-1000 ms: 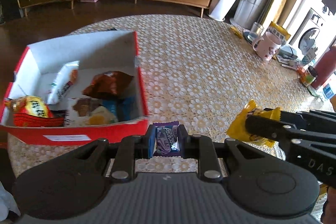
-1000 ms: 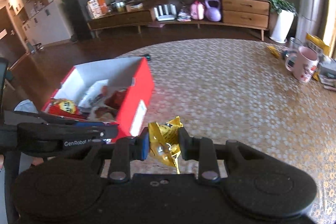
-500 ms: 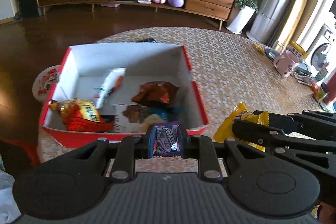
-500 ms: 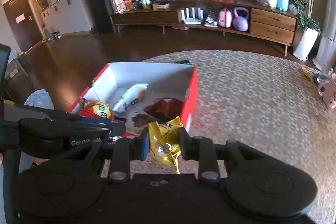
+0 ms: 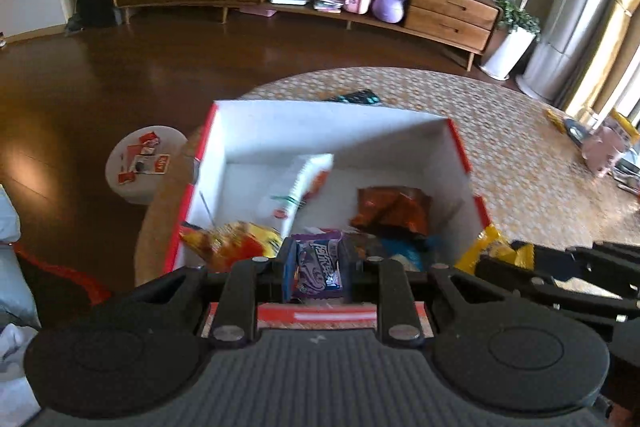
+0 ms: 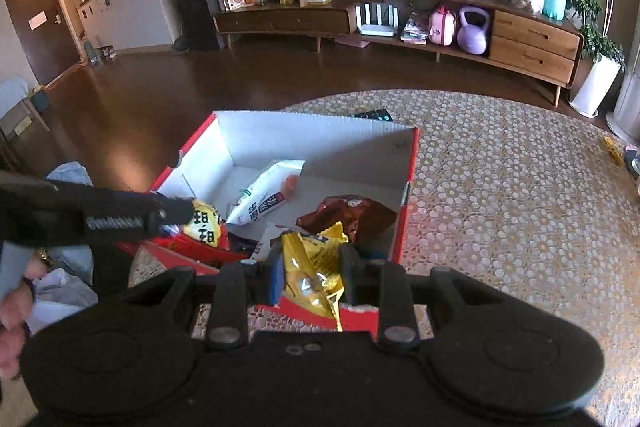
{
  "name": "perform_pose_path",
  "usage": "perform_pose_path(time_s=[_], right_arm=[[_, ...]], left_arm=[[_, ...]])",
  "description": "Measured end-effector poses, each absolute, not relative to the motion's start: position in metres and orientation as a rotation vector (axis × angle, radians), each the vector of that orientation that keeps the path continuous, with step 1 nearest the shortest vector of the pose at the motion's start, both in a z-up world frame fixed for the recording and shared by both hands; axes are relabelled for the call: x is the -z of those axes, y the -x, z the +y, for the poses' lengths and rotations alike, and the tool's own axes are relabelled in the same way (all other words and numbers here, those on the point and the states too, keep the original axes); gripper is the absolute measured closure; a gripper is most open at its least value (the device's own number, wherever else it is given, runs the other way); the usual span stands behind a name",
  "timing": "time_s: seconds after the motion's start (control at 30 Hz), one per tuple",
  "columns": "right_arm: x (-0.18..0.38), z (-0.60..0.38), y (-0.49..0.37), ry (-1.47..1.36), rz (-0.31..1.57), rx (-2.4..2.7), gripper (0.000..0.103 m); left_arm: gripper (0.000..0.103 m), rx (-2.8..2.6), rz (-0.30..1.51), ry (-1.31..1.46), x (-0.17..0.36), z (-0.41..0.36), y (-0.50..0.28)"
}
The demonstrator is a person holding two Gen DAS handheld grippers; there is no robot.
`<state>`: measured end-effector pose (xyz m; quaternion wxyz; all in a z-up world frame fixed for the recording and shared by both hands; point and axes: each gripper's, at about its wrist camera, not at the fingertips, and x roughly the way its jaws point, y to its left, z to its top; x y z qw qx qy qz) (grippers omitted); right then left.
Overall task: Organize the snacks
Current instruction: 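Carry the purple candy with the left tool while the right tool carries the yellow snack into the box, then open both tools to drop the candies into the box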
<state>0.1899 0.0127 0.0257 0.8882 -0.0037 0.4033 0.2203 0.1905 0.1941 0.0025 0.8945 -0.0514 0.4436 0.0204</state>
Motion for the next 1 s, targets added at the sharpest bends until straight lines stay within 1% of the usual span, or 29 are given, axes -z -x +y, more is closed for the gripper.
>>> perform_pose_path(time_s=[0.2,0.6,1.0], right_arm=[[-0.013,0.025,-0.21,0.025,0.86,-0.445,0.076],[0.015,0.046,-0.243,0.048,0.918,-0.438,0.076],[0.033,0.049,-0.252,0.041,0.966,-0.446,0.076]], left_arm=[[0.081,-0.054,0.946,0.098,0.01,0.208,-0.223],[0.081,-0.05,1.022,0.068,0.05,0.194,-0.275],[0.081,-0.023,1.107,0.039,0.09,0.185,-0.285]])
